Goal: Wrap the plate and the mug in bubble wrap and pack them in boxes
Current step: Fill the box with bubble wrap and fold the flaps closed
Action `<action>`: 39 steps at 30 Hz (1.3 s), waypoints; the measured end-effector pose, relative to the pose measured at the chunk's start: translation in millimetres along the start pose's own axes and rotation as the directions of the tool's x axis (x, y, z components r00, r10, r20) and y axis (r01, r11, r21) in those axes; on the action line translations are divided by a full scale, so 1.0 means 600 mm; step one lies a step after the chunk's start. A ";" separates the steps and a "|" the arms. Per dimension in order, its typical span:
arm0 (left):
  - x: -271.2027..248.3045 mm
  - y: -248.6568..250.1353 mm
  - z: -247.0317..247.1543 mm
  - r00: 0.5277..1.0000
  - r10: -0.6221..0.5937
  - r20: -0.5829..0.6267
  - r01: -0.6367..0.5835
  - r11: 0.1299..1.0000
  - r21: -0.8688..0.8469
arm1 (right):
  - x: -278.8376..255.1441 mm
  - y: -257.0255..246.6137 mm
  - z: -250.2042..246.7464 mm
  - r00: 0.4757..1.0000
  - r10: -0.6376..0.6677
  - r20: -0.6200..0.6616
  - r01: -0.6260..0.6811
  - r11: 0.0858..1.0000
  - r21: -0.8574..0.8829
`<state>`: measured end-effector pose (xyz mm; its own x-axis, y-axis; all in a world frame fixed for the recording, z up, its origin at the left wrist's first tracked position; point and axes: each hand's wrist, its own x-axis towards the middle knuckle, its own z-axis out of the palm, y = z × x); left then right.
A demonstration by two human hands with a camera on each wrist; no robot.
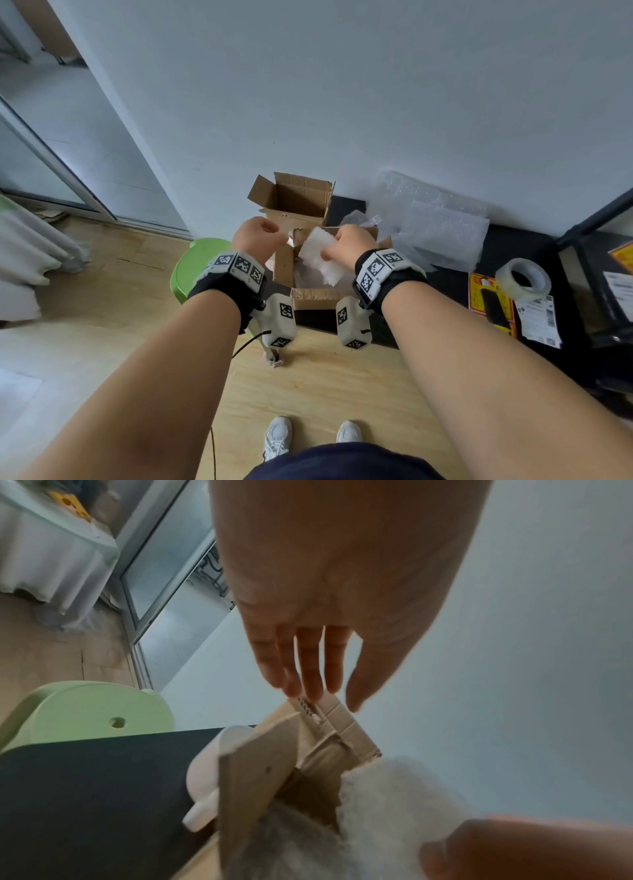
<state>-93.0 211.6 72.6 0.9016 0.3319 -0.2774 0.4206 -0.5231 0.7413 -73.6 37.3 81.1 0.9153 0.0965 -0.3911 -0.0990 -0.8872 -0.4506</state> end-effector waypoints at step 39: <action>0.047 -0.081 0.014 0.960 -0.029 0.280 -0.018 0.986 0.165 | 0.077 -0.037 0.150 0.953 0.229 0.197 -0.211 0.971 -0.109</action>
<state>-87.4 239.9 23.9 0.8811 0.1144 -0.4589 0.4153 -0.6513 0.6351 -63.9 101.7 0.8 0.7730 -0.0228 -0.6339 -0.2469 -0.9314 -0.2676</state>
